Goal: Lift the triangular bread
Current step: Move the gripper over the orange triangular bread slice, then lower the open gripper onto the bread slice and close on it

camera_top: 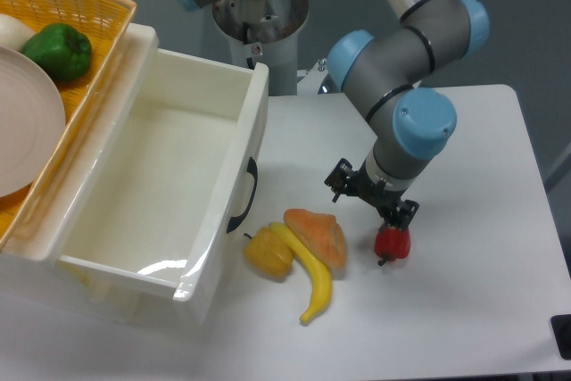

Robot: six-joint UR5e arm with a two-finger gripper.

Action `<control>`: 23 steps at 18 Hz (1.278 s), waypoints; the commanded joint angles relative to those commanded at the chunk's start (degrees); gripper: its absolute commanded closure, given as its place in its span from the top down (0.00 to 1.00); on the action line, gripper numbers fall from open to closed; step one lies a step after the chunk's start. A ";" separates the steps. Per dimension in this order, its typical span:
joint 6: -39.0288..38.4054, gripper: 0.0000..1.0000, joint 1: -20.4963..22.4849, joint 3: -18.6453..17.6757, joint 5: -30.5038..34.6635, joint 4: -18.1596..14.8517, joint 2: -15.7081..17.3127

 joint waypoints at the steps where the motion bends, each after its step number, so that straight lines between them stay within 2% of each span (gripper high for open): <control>1: 0.00 1.00 -0.09 -0.53 -0.70 0.09 -0.17; 9: -1.23 1.00 -1.67 -1.15 -1.15 0.45 -1.93; 19: -4.75 1.00 -2.11 -1.24 -1.33 0.45 -2.37; 23: -6.50 1.00 -2.11 -1.24 -3.61 0.36 -2.55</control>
